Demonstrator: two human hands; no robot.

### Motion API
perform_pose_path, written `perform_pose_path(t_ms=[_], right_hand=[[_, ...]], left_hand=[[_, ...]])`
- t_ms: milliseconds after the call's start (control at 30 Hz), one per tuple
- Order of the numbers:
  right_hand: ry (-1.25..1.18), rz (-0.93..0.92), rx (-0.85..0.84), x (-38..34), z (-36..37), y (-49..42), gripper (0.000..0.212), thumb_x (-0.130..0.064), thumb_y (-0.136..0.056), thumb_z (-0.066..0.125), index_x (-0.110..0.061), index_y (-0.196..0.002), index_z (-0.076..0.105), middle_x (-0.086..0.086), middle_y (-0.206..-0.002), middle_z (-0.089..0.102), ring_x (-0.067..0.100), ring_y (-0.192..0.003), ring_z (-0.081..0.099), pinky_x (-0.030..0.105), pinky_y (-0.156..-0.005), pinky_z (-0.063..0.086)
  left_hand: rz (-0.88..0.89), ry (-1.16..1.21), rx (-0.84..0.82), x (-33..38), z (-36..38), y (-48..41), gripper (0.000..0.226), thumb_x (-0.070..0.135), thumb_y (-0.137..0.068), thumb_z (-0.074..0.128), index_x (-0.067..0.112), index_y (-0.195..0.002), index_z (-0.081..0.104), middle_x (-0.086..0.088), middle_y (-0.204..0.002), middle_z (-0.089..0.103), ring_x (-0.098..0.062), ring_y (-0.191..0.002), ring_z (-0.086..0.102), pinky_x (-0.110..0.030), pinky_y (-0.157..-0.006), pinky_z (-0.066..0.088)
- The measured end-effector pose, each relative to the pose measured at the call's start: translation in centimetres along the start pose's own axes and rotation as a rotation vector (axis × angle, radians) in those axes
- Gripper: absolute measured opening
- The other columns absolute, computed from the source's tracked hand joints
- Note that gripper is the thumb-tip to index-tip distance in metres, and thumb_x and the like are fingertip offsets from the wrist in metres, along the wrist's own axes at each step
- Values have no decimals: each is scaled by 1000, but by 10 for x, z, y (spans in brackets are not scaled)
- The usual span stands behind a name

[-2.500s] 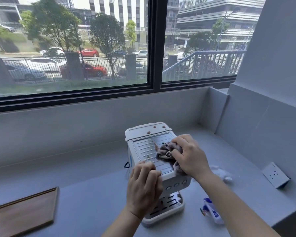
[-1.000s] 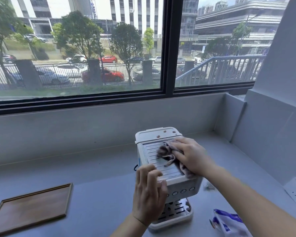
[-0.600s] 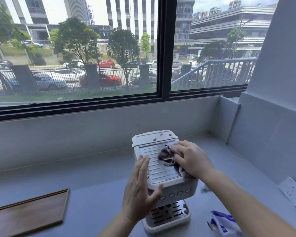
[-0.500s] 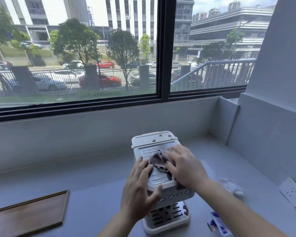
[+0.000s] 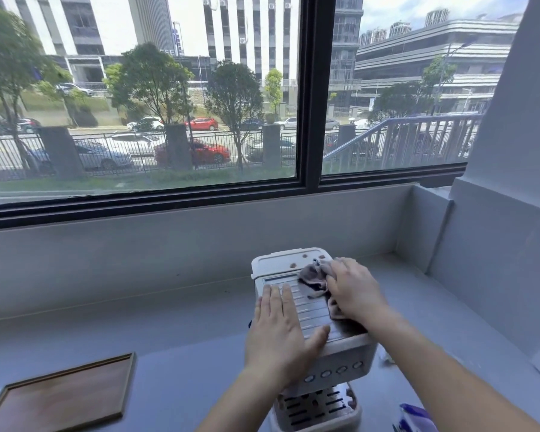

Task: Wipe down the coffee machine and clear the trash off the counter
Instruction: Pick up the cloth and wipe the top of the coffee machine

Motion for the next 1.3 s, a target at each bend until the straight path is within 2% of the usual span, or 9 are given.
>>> perform_pose_path(t_ms=[100,267,467,567,700,867,1033,1200,1300], right_hand=[[-29,236,-53,4,6,-25,30,-22,-98,43,-6,-120,54,20,-130,53,38,-119,52,37,-97,38],[16,-190,39,-30,3,5,25,-21,-88,54,-14,-107,67,6,-117,63,30,-114,53,33,-102,36],[11,160,-18,4,8,-46,26,-19,-95,43,-6,-111,59,17,-124,56,36,-115,50,36,-93,38],[-28,114,-23,-8,11,-50,25,-19,-93,46,-8,-110,61,15,-125,56,36,-117,50,35,-96,37],[19,-157,45,-22,11,-17,27,-20,-85,52,-12,-106,67,7,-119,63,31,-116,52,31,-104,33],[-42,144,-48,-4,13,-59,25,-21,-92,46,-7,-105,62,17,-122,58,35,-118,50,35,-94,38],[-41,-215,-40,-43,27,-44,15,-18,-87,50,-17,-95,63,3,-118,65,28,-119,51,31,-112,28],[-39,79,-82,-9,19,-78,24,-26,-92,46,-12,-95,66,14,-115,67,35,-110,59,37,-84,44],[22,-107,-54,-54,27,-72,33,-45,-95,48,-18,-101,66,7,-113,66,30,-113,54,38,-100,39]], left_hand=[[-22,-22,6,-4,-1,2,104,79,-78,12,8,-154,-3,-13,-163,-10,-20,-148,-18,-35,-120,-13],[-5,-65,-26,-1,3,4,106,78,-74,5,9,-154,-4,-13,-162,-12,-21,-147,-21,-34,-116,-18],[-6,-95,-46,-2,1,1,104,77,-76,5,8,-153,-5,-14,-162,-15,-22,-147,-23,-36,-118,-17],[-6,-91,-51,-1,1,1,103,77,-78,8,8,-153,-6,-13,-162,-16,-21,-146,-25,-36,-118,-18],[-3,-87,-36,-2,3,1,105,77,-76,6,8,-153,-5,-13,-162,-15,-22,-146,-25,-35,-115,-20],[-2,-92,-44,-1,2,1,105,77,-74,4,8,-153,-6,-14,-162,-15,-22,-146,-24,-35,-117,-19],[5,-77,-57,-1,3,3,102,76,-78,9,9,-153,-7,-12,-162,-17,-21,-145,-27,-34,-116,-20],[-2,-58,-57,-1,2,3,102,77,-78,9,10,-153,-7,-11,-162,-17,-19,-145,-27,-35,-117,-19],[-5,-66,-51,-2,2,3,101,75,-80,12,9,-153,-7,-12,-162,-17,-21,-146,-26,-34,-116,-20]])
Point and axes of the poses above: each hand's wrist, its own y-axis away from the middle knuckle, its own z-axis out of the palm, x = y × z, the point moved 10 cm from there along -y, towards the middle knuckle
